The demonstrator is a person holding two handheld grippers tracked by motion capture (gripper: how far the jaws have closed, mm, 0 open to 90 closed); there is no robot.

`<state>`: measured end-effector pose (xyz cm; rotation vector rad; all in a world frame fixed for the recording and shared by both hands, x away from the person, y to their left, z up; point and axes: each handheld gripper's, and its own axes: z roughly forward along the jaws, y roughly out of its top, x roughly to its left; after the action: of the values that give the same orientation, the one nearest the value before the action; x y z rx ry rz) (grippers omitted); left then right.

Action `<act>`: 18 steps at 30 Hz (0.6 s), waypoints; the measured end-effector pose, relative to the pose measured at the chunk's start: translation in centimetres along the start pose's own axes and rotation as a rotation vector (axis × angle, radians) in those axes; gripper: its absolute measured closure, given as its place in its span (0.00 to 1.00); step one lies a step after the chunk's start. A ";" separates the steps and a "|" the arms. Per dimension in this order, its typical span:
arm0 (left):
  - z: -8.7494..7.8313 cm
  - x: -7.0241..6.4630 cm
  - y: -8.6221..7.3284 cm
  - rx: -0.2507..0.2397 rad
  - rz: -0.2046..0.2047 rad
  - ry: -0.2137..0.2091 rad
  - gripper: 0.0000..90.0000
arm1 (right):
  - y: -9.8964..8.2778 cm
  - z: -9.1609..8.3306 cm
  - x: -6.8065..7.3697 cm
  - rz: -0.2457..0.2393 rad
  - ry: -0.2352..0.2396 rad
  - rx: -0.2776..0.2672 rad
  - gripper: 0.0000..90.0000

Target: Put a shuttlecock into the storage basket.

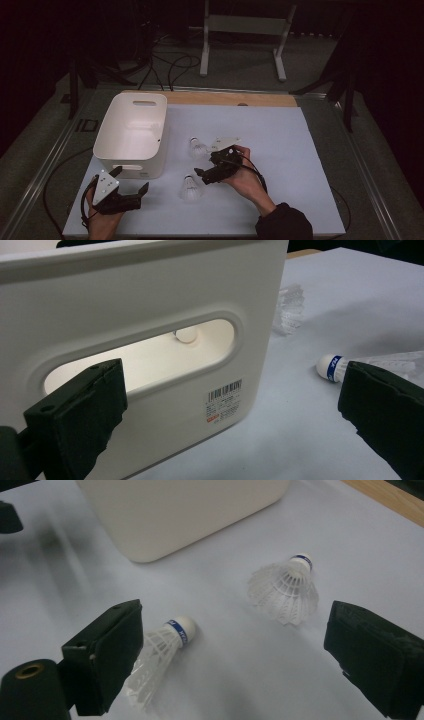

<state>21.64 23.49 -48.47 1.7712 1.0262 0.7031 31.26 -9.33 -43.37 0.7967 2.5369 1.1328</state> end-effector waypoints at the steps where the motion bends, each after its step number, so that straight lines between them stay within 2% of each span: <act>1: 0.0 0.0 0.0 0.000 0.000 0.001 0.00 | 0.0 0.0 0.1 -0.011 -0.002 0.001 0.10; 12: 0.0 0.0 0.0 0.000 0.000 0.001 0.00 | -0.7 0.3 1.9 -0.060 0.014 0.019 0.10; 18: 0.0 0.0 0.0 0.000 -0.001 0.002 0.00 | -1.0 0.6 2.5 -0.063 0.036 0.032 0.10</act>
<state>21.61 23.51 -48.46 1.7703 1.0275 0.7044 29.13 -8.09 -44.58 0.7051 2.5965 1.0986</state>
